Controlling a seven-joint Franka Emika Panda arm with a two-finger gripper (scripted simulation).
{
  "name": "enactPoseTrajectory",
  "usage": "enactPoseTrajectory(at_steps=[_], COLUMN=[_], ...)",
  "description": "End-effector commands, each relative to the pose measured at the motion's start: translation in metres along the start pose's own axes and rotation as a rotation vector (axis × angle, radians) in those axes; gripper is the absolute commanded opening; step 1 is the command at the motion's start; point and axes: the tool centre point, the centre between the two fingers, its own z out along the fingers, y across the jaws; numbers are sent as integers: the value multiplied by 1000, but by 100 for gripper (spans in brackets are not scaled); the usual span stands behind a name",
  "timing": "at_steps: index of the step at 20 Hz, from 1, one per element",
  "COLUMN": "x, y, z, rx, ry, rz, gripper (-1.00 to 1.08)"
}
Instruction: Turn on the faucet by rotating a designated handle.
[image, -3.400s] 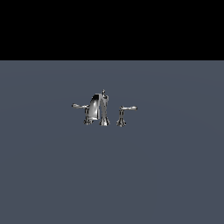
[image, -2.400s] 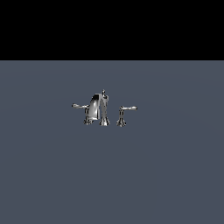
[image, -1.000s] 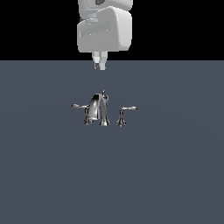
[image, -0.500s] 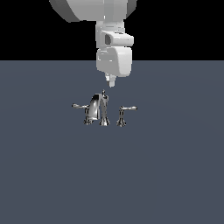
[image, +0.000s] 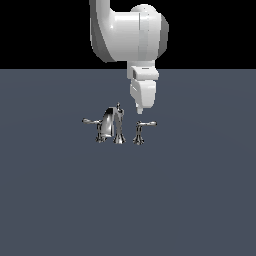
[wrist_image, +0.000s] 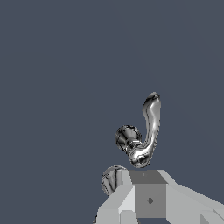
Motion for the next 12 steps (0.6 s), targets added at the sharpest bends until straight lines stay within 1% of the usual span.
enactPoseTrajectory(at_steps=[1, 7, 12], x=[14, 40, 53], y=[-8, -20, -24], z=[14, 39, 50], rx=[1, 2, 2], ry=[1, 0, -1], rz=[63, 173, 225], gripper=[-100, -100, -100])
